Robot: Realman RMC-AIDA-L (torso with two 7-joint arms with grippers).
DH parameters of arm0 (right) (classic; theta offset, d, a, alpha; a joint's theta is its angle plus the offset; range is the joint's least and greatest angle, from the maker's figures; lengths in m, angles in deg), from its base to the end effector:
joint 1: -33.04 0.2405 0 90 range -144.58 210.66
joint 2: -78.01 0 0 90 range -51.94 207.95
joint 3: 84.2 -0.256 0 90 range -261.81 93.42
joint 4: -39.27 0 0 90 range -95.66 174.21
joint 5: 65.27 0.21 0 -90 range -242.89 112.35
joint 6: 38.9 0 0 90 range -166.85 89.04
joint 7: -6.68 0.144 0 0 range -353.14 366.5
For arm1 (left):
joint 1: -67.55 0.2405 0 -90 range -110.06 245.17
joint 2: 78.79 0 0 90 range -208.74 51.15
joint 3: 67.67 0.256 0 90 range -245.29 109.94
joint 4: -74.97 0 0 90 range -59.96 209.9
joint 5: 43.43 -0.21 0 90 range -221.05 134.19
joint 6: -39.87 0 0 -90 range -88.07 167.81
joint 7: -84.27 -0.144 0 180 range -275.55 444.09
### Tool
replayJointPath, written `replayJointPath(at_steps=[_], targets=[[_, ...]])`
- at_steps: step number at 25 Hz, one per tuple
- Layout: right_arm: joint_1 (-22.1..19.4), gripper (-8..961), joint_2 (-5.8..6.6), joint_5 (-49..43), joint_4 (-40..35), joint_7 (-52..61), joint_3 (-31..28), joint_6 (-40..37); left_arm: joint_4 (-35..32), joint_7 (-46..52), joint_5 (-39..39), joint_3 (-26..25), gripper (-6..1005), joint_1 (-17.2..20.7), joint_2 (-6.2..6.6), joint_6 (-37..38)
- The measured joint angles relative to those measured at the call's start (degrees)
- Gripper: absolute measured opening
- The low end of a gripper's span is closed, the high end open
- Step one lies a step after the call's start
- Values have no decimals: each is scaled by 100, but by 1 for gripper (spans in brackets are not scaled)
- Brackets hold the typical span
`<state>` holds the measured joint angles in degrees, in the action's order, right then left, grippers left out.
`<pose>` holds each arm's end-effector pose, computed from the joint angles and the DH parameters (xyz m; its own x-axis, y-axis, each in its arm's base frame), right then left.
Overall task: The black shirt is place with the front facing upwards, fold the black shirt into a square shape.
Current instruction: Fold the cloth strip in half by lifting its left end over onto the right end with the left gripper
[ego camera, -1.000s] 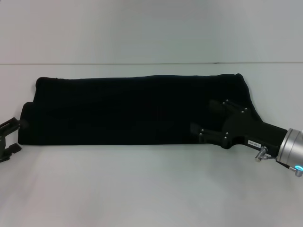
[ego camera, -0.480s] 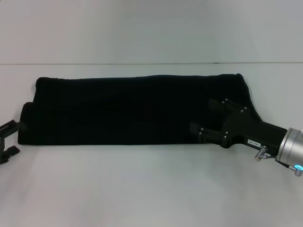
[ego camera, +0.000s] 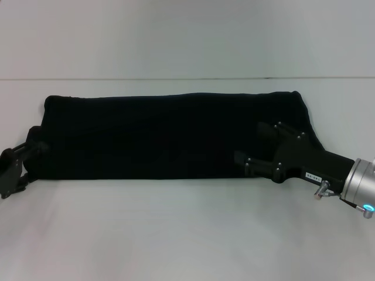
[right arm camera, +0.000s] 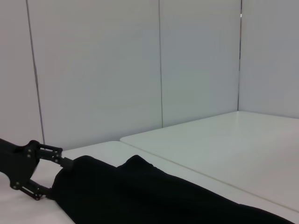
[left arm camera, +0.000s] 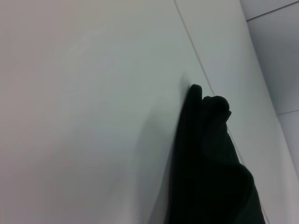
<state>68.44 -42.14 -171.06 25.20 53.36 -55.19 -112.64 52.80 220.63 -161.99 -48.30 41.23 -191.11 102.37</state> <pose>0.2661 0.3463 -0.0520 0.7952 -0.1242 -0.5936 -0.4281 -0.8082 -0.4043 -0.3924 0.3299 0.0446 -0.3996 0.5881 0.7032 0.9160 0.2857 0.2815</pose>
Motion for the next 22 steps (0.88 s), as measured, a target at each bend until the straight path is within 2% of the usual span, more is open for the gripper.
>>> replayJointPath(at_steps=[4, 15, 20, 22], targets=[[2, 942, 0, 0, 3, -1, 0, 0, 11, 6, -13, 14, 906, -131, 0, -76], [2, 942, 0, 191, 10, -2, 0, 0, 11, 111, -27, 153, 903, -201, -25, -196], [7, 941, 0, 211, 10, -2, 0, 8, -43, 55, -27, 339, 708, -194, -29, -243], [8, 941, 0, 214, 10, -2, 0, 5, -44, 19, -25, 334, 551, -203, -34, -256]])
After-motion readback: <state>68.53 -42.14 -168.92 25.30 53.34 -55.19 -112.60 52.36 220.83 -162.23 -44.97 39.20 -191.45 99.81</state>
